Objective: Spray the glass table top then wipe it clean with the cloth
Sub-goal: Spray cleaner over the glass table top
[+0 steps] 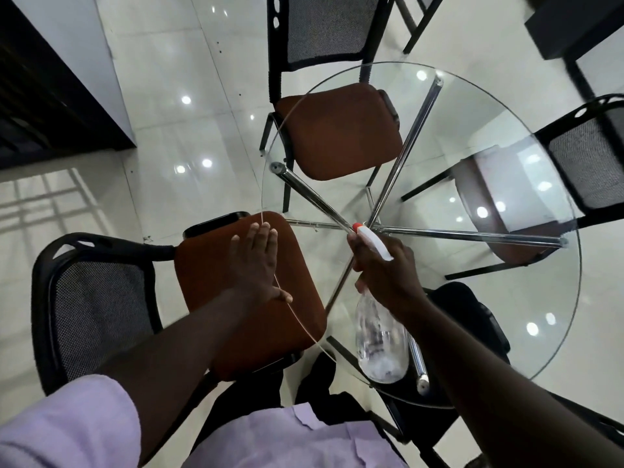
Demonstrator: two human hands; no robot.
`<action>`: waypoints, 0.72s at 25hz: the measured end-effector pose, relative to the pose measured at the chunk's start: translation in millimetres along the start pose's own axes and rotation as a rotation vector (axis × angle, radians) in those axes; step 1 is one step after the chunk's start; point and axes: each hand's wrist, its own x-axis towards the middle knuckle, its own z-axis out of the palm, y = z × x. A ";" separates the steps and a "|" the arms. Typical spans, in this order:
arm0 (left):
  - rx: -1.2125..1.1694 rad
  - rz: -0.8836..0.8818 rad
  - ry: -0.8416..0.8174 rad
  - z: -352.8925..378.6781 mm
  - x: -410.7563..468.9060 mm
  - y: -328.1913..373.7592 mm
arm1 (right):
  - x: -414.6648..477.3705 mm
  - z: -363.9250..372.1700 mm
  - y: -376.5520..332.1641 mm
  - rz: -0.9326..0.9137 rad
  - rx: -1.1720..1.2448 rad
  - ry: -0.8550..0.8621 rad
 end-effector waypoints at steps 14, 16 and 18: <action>0.189 0.019 -0.101 -23.9 24.3 23.8 | 49.7 0.8 -43.3 -0.081 0.010 0.058; 0.195 0.018 -0.112 -24.7 24.1 23.9 | 55.3 -2.2 -46.4 -0.048 0.098 0.091; 0.199 0.022 -0.124 -25.7 24.0 24.2 | 59.1 -8.0 -45.8 0.002 0.186 0.114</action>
